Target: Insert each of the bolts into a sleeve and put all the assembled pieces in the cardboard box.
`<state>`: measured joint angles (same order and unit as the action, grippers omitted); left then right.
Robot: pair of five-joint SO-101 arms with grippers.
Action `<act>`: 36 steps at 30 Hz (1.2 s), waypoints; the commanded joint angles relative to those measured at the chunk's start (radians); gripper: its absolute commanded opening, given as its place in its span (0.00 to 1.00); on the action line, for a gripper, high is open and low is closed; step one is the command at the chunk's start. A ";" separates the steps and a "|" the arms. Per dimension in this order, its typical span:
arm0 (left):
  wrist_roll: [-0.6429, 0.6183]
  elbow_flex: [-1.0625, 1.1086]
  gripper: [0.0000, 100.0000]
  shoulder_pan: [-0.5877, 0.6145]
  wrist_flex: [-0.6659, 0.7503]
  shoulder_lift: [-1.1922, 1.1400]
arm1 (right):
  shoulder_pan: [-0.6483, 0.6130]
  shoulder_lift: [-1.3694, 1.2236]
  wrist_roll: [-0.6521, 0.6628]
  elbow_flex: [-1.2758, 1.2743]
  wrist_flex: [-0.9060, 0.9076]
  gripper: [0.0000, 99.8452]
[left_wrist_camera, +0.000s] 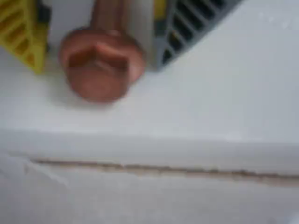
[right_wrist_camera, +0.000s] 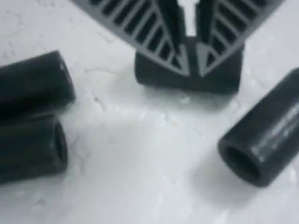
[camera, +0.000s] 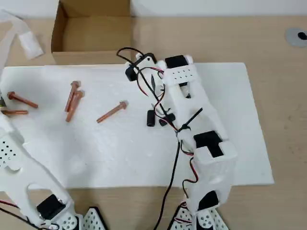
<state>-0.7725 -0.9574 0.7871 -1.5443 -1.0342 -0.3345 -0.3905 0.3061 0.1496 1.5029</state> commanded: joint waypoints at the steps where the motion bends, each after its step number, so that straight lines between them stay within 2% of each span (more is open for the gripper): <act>1: 0.005 -0.017 0.07 -0.008 0.048 -0.107 | -0.016 0.005 0.008 0.054 -0.012 0.01; 2: 0.028 -0.023 0.01 -0.008 0.048 -0.107 | -0.016 0.005 0.008 0.054 -0.012 0.01; 3: 0.049 -0.029 0.00 -0.009 0.048 -0.107 | -0.016 0.005 0.008 0.054 -0.012 0.01; 8: 0.063 -0.095 0.00 -0.014 -0.034 -0.101 | -0.016 0.005 0.008 0.054 -0.012 0.01; 16: 0.216 -0.367 0.00 -0.043 -0.212 -0.101 | -0.016 0.005 0.008 0.056 -0.006 0.01; 21: 0.402 -0.361 0.00 -0.084 -0.213 -0.013 | -0.016 0.005 0.002 0.073 -0.005 0.01; 24: 0.594 -0.311 0.00 -0.146 -0.213 0.065 | -0.019 0.005 -0.011 0.105 -0.005 0.01; 28: 0.908 -0.204 0.00 -0.256 -0.213 0.154 | -0.047 0.005 -0.133 0.154 -0.005 0.01; 32: 0.996 -0.084 0.01 -0.316 -0.213 0.289 | -0.105 0.005 -0.278 0.154 -0.005 0.01; 36: 1.077 0.064 0.01 -0.361 -0.213 0.456 | -0.133 0.005 -0.347 0.157 -0.005 0.01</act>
<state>0.2585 -0.9682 0.4649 -1.7469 -0.7610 -0.4450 -0.3905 0.0084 0.2570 1.5029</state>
